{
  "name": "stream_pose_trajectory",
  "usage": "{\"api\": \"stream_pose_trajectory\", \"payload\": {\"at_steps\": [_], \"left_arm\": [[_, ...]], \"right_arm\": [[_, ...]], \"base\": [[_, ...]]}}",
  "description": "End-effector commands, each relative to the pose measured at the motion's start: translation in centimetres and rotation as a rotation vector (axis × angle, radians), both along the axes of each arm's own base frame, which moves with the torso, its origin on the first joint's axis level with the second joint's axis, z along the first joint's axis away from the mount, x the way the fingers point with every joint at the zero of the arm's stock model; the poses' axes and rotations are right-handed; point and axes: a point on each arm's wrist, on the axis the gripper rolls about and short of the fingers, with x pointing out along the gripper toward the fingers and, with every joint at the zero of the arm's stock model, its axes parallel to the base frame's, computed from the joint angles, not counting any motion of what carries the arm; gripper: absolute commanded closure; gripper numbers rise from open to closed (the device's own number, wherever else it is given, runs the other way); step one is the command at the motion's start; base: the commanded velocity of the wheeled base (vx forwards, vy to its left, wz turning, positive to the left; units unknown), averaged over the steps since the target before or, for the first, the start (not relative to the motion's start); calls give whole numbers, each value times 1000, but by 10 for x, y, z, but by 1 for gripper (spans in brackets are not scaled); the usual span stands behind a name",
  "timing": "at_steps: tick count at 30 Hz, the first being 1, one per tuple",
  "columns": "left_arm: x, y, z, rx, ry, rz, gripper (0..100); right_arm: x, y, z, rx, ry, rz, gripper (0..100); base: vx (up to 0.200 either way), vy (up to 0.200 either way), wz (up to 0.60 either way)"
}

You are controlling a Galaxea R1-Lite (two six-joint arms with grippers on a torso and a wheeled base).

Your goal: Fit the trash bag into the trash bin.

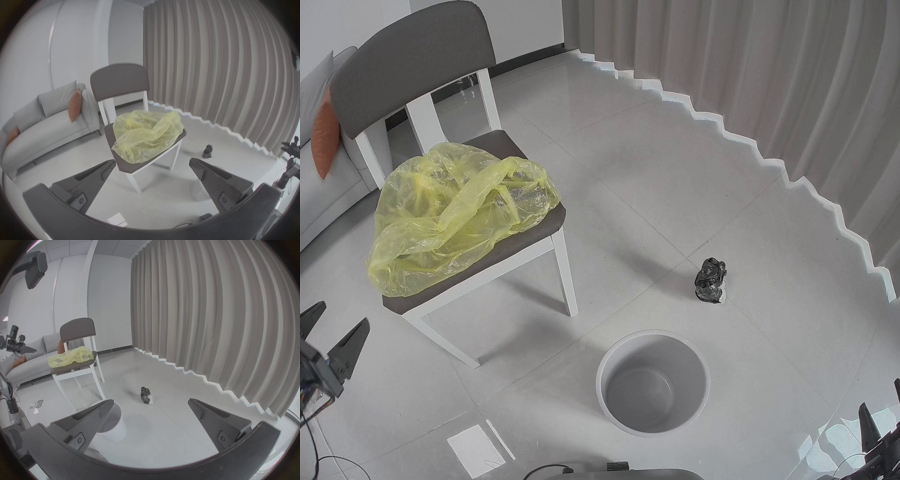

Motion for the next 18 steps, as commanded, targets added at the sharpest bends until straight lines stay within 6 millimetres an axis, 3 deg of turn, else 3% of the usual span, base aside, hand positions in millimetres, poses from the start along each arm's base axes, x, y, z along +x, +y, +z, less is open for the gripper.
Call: {"api": "stream_pose_trajectory", "payload": {"at_steps": [1,11,18], "left_arm": [[76,9,4,128,190,105,0],[117,22,-6,127,186,169,0],[128,27,-12,156,204,183,0]], "right_arm": [[1,0,-5,1,9,0,0],[1,0,-5,1,9,0,0],[1,0,-5,1,9,0,0]], "base": [[0,0,0],[0,0,0],[0,0,0]]}}
